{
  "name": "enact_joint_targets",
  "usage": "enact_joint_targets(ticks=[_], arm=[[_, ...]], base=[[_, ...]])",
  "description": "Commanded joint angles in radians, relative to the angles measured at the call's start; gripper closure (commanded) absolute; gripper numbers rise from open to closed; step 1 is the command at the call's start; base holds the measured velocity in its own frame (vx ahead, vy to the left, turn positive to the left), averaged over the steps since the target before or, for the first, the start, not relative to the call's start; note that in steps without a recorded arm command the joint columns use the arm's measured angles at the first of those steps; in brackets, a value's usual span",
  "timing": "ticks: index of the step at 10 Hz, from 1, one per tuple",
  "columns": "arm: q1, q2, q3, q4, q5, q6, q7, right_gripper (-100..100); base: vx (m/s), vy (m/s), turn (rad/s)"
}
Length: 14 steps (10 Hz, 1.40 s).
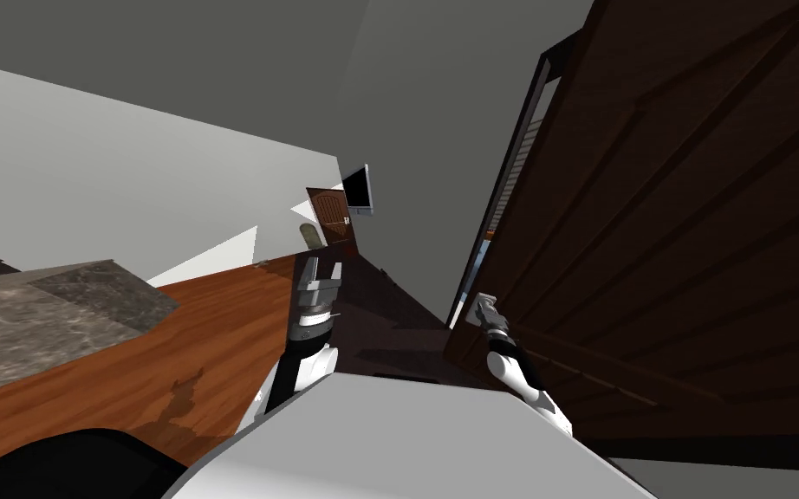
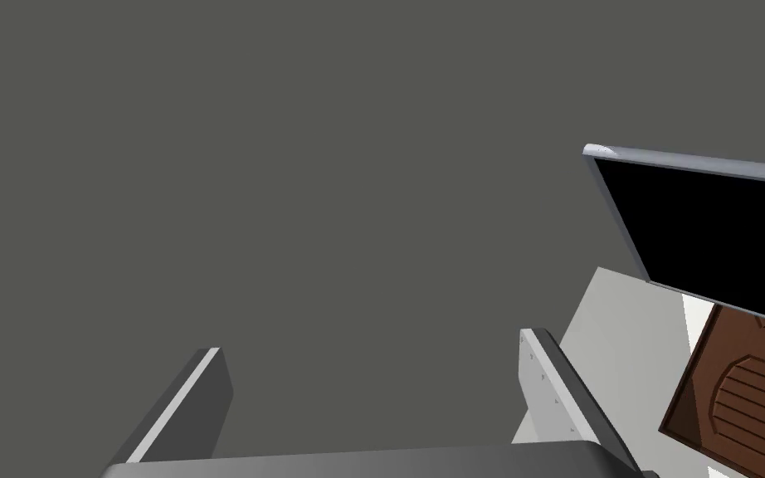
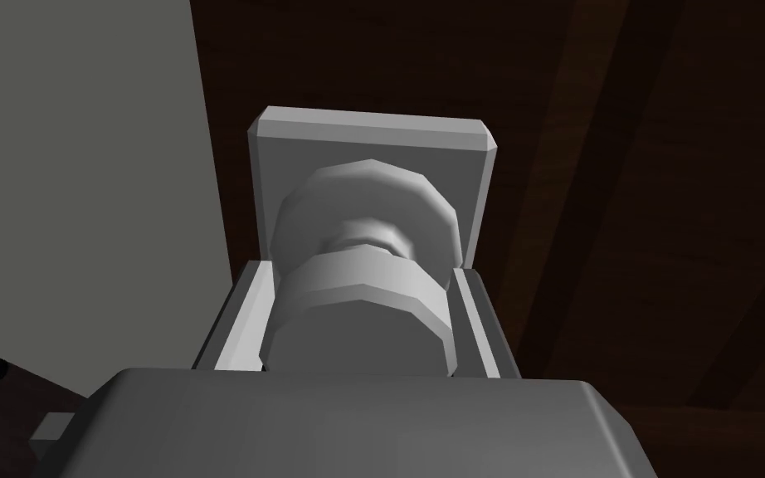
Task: Pull the door open
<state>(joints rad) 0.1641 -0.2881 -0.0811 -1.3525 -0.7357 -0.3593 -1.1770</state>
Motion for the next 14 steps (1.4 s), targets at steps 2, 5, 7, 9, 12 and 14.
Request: enact_joint_targets(ticks=[2, 5, 7, 9, 12, 14], arm=[[0.014, -0.022, 0.025, -0.017, 0.002, -0.006, -0.023, 100], [0.024, -0.035, 0.044, -0.02, 0.004, -0.009, -0.038, 100], [0.038, -0.056, 0.066, -0.032, 0.006, -0.018, -0.059, 100], [0.054, -0.079, 0.089, -0.045, 0.008, -0.027, -0.08, 100], [0.071, -0.105, 0.116, -0.06, 0.01, -0.038, -0.105, 100], [0.079, -0.114, 0.129, -0.06, 0.012, -0.04, -0.116, 100]], base=[[-0.249, -0.03, 0.121], [-0.161, -0.009, 0.089], [-0.24, -0.046, 0.123], [-0.236, -0.039, 0.148], [-0.222, -0.051, 0.116], [-0.114, -0.01, 0.07]])
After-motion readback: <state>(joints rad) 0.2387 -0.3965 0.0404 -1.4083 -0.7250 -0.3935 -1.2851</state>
